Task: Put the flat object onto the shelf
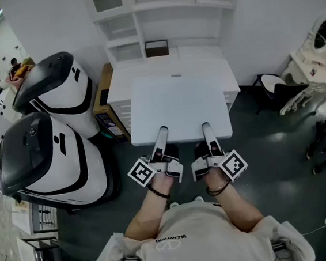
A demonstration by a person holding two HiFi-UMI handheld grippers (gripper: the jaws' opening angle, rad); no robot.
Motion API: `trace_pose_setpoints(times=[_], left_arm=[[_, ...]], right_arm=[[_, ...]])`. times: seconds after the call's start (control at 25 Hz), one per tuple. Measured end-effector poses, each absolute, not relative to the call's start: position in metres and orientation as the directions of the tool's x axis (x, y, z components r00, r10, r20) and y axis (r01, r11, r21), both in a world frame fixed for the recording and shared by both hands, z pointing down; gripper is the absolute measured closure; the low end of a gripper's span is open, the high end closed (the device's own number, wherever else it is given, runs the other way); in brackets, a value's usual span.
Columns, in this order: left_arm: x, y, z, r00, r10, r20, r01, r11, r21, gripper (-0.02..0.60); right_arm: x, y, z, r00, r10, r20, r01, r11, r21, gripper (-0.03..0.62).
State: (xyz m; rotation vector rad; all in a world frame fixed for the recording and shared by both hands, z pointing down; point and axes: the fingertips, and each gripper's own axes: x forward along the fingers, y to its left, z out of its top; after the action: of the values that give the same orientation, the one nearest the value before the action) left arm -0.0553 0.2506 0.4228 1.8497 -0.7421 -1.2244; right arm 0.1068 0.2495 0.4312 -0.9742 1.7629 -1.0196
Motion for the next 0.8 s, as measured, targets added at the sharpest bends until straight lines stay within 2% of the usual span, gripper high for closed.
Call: trace_pose_setpoints(times=[0.8], left_arm=[[-0.060,0.249,0.434,0.392,-0.801,-0.452,-0.023,-0.500,0.866,0.252]], right_arm=[[0.102,0.251,0.441,-0.305,-0.918,-0.254,-0.227,0.329,-0.917,0.250]])
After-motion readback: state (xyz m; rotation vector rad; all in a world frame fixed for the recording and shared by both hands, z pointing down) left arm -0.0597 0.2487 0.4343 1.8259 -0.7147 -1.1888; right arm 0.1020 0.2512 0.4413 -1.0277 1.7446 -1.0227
